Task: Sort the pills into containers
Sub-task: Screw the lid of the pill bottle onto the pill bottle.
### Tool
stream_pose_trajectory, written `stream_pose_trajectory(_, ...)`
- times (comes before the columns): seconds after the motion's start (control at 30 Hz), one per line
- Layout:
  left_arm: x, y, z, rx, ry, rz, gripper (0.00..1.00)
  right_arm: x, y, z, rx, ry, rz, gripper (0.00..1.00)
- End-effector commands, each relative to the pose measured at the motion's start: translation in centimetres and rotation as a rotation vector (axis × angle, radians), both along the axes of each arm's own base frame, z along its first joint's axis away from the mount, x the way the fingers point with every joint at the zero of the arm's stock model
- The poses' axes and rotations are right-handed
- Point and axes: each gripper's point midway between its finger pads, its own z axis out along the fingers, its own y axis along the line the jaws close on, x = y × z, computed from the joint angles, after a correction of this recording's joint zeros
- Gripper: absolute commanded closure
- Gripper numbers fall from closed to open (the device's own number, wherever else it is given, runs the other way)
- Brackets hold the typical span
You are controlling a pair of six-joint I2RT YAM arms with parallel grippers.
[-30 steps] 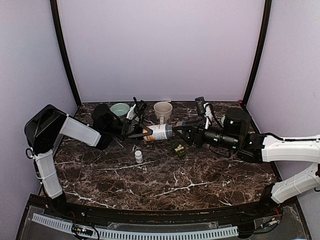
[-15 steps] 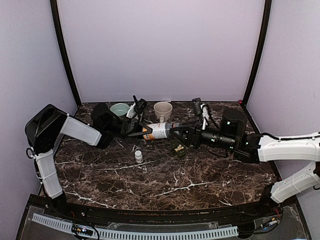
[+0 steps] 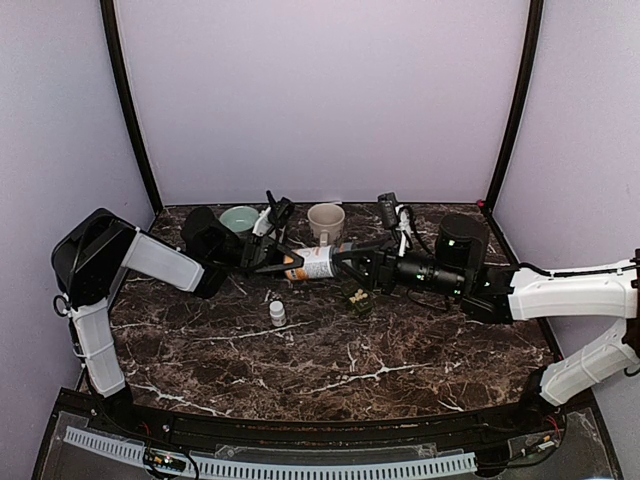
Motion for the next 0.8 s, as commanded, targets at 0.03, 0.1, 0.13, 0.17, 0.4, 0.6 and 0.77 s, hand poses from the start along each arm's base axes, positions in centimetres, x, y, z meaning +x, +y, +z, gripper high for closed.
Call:
stream_pose_trajectory(0.03,-0.1,0.1,1.7,-0.047,-0.067,-0.018,1.0,-0.4,0.7,2.3,0.066,-0.035,0.028,0.8)
stream_pose_trajectory(0.1,-0.2,0.1,1.9,-0.05,-0.066,-0.021,1.0,-0.4,0.7,2.2,0.066,-0.032,0.033,0.8)
stream_pose_trajectory(0.13,-0.2,0.1,2.0,-0.052,-0.067,-0.022,1.0,-0.4,0.8,2.2,0.066,-0.031,0.035,0.8)
stream_pose_trajectory(0.17,-0.2,0.1,2.0,-0.053,-0.065,-0.023,1.0,-0.4,0.8,2.2,0.069,-0.032,0.037,0.8)
stream_pose_trajectory(0.4,-0.5,0.2,2.1,-0.046,-0.058,-0.049,1.0,-0.7,1.2,2.5,0.083,-0.034,0.065,0.79)
stream_pose_trajectory(0.6,-0.6,0.2,2.2,-0.041,-0.055,-0.06,1.0,-0.7,1.7,2.6,0.086,-0.032,0.085,0.77)
stream_pose_trajectory(0.77,-0.7,0.2,2.2,-0.042,-0.055,-0.062,1.0,-0.6,2.0,2.7,0.088,-0.03,0.087,0.77)
